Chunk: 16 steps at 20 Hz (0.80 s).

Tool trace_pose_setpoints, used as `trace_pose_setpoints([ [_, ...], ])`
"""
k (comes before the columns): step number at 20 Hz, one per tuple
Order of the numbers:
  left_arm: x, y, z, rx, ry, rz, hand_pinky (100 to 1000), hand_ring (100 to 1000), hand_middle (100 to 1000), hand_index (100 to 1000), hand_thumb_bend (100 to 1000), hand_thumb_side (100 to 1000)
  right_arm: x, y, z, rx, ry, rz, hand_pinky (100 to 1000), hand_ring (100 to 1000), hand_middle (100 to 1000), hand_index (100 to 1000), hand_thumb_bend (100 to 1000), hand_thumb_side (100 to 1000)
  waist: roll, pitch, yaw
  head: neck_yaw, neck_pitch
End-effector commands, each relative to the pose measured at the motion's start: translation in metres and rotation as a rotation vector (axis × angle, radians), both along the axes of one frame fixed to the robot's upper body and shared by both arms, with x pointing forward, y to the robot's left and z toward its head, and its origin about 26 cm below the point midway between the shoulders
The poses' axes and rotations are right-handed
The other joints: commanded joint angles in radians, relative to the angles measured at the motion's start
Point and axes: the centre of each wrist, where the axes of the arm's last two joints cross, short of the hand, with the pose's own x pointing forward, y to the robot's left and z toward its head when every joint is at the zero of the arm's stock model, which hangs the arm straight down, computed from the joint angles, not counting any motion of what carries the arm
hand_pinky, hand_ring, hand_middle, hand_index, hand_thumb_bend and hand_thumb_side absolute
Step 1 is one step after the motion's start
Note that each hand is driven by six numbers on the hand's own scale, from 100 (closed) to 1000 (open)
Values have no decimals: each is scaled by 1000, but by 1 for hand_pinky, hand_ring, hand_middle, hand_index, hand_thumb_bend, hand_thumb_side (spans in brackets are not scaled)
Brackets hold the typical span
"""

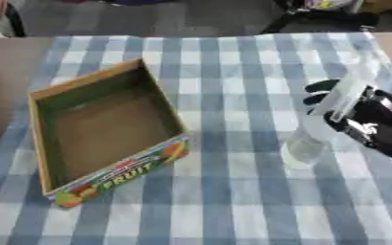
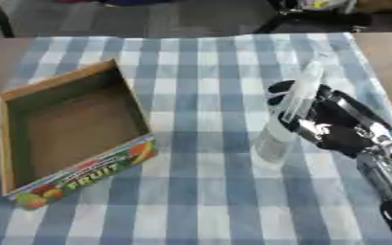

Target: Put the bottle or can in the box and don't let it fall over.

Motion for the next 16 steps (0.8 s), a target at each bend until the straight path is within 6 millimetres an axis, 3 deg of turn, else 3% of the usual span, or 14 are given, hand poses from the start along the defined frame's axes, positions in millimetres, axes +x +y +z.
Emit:
trace_pose_setpoints([
  [1,1,3,12,30,-29,-12,866,521,700,776,754,541,2,1,8,-15,-17,2,759,813,807,796,363,317,1,-11,2,-3,-9],
  [16,2,1,13,28,-32,-21,866,521,701,776,752,542,6,14,3,-24,30,-11,752,790,771,762,364,281,0,-9,7,-5,-12],
])
